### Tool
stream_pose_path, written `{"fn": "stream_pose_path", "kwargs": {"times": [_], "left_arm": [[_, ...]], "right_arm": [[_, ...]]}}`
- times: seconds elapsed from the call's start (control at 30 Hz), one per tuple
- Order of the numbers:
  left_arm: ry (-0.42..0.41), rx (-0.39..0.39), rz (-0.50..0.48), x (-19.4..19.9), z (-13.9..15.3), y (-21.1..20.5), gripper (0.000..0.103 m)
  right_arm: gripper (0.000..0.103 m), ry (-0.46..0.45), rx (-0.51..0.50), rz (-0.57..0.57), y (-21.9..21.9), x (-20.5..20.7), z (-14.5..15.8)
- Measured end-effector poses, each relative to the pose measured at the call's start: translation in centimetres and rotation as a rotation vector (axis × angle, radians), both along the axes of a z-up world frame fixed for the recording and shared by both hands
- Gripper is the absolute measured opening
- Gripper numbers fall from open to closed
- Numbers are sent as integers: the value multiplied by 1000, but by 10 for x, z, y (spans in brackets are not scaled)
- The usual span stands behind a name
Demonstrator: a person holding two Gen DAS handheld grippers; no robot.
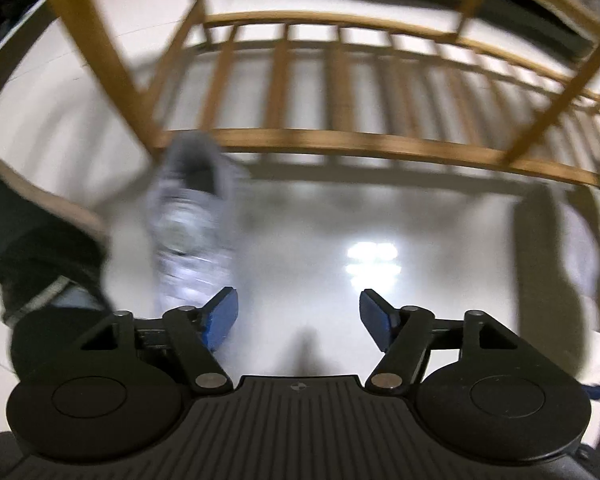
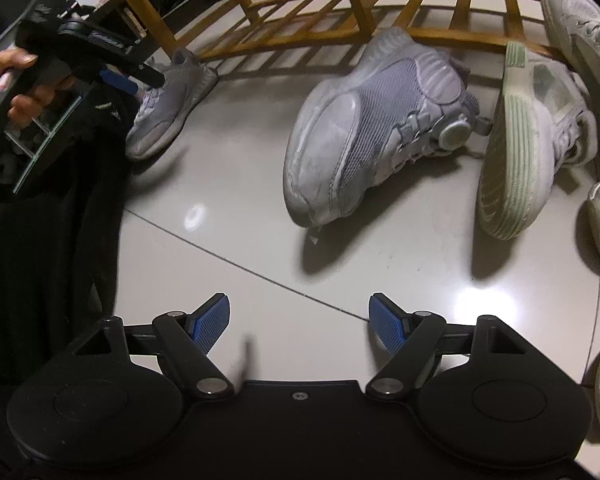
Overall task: Organize scattered shoes
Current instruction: 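Lower the lavender sneaker beside the rack and open the left gripper, then move the left gripper to the grey dial sneaker lying on its side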
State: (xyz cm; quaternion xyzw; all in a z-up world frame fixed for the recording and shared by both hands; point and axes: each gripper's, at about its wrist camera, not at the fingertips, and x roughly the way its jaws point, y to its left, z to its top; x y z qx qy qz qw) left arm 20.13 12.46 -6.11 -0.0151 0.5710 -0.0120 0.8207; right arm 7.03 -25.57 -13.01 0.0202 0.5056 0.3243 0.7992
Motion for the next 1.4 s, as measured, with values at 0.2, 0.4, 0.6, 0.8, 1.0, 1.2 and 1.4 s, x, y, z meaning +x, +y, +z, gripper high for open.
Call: {"fn": "stream_pose_path", "kwargs": {"times": [0.2,0.4,0.6,0.8,1.0,1.2,1.4], "left_arm": [[-7,-58,-93,-32,4,-69,73],[-2,-130,-178,-49,-6,-141,75],[-15,-110,-240,-53,-7,-189,78],[-10,-83,-270,-52,-22,-217,79],[12,-60,-255,-45,-38,-226,79],[33,-48,-225,-42,-56,-227,63],[27,-89,-190,-40,-63,-208,45]], "right_arm": [[80,-31,-4,-13,-5,1,5],[80,-50,-5,-33,-9,2,9],[81,-58,-12,-51,-13,1,10],[82,-61,-7,-63,-15,2,10],[82,-62,-5,-64,-18,0,11],[82,-61,-5,-67,-20,-1,12],[82,-61,-2,-68,-20,0,12]]}}
